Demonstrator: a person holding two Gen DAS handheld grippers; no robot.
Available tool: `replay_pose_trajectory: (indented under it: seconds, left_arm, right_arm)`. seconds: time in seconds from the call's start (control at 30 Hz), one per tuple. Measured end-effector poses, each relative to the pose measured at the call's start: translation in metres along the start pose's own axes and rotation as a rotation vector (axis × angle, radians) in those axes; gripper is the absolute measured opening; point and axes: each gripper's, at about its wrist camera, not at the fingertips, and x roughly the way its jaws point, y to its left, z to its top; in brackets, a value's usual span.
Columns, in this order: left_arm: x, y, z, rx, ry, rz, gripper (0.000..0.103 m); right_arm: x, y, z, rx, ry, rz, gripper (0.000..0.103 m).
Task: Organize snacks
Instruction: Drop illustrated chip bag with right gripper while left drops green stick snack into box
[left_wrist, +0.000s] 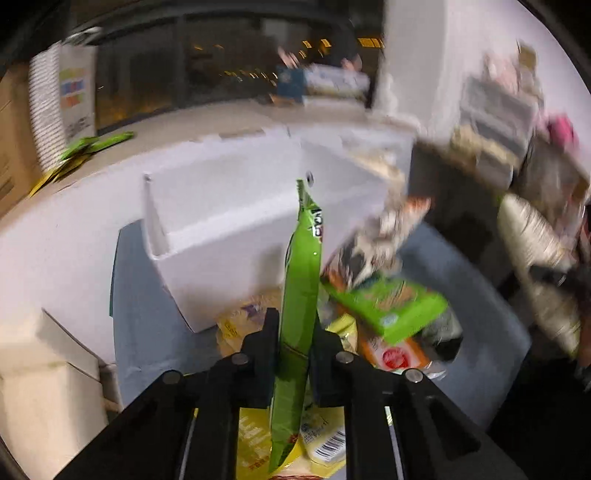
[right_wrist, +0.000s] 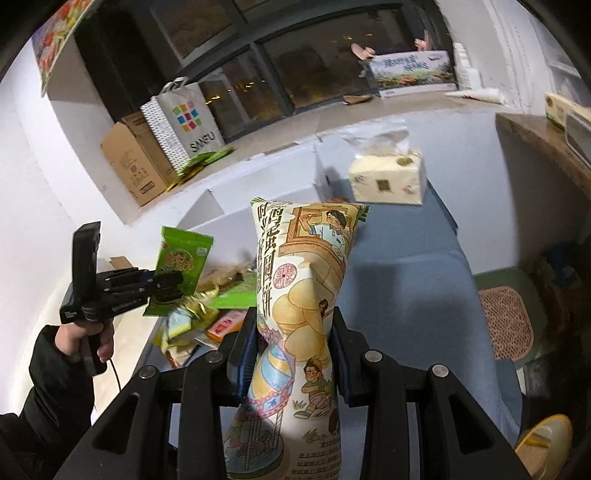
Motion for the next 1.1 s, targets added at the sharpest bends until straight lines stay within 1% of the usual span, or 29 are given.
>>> replay_pose_trajectory:
  seconds: [0.1, 0.23, 0.33, 0.4, 0.43, 0.5, 0.53, 0.57, 0.67, 0.7, 0.73, 0.83, 0.9, 0.97, 1.03, 1.1]
  left_arm:
    - [-0.029, 0.012, 0.004, -0.136, -0.111, -0.062, 0.014]
    - [-0.056, 0.017, 0.021, -0.212, -0.234, -0.103, 0.013]
    - [-0.064, 0.024, 0.044, -0.237, -0.295, -0.095, 0.013]
    - [-0.06, 0.034, 0.067, -0.269, -0.313, -0.095, 0.013]
    - [-0.056, 0.039, 0.076, -0.278, -0.315, -0.092, 0.013]
    - [-0.045, 0.05, 0.097, -0.297, -0.306, -0.065, 0.014]
    - [-0.034, 0.057, 0.108, -0.309, -0.284, -0.06, 0.014]
    - [-0.022, 0.063, 0.12, -0.318, -0.259, -0.047, 0.014]
    - [0.013, 0.083, 0.139, -0.358, -0.173, -0.002, 0.013]
    - [0.028, 0.091, 0.145, -0.371, -0.132, 0.003, 0.013]
    - [0.038, 0.093, 0.147, -0.372, -0.109, 0.015, 0.013]
    - [0.069, 0.1, 0.153, -0.338, -0.032, 0.085, 0.014]
    - [0.082, 0.107, 0.148, -0.349, -0.011, 0.089, 0.014]
    - [0.089, 0.111, 0.143, -0.365, 0.005, 0.099, 0.014]
    - [0.095, 0.11, 0.138, -0.347, 0.017, 0.109, 0.014]
    - [0.1, 0.109, 0.137, -0.326, 0.032, 0.119, 0.018]
  right_arm:
    - [0.002, 0.013, 0.009, -0.024, -0.024, 0.004, 0.039]
    - [0.009, 0.031, 0.027, -0.064, -0.05, 0.014, 0.039]
    - [0.014, 0.051, 0.053, -0.118, -0.09, 0.021, 0.039]
    - [0.02, 0.062, 0.073, -0.141, -0.099, 0.04, 0.039]
    - [0.027, 0.07, 0.09, -0.167, -0.116, 0.054, 0.039]
    - [0.04, 0.081, 0.114, -0.19, -0.131, 0.049, 0.039]
    - [0.05, 0.085, 0.128, -0.196, -0.135, 0.038, 0.039]
    - [0.064, 0.089, 0.143, -0.203, -0.129, 0.028, 0.039]
    - [0.108, 0.092, 0.184, -0.205, -0.092, -0.009, 0.039]
    - [0.126, 0.093, 0.196, -0.222, -0.079, -0.039, 0.039]
    - [0.143, 0.091, 0.207, -0.235, -0.069, -0.073, 0.039]
    - [0.183, 0.079, 0.224, -0.233, -0.004, -0.125, 0.039]
    - [0.208, 0.071, 0.23, -0.205, 0.044, -0.157, 0.039]
    - [0.222, 0.067, 0.23, -0.203, 0.061, -0.166, 0.039]
    - [0.234, 0.066, 0.229, -0.204, 0.086, -0.166, 0.039]
    - [0.243, 0.062, 0.227, -0.189, 0.105, -0.159, 0.039]
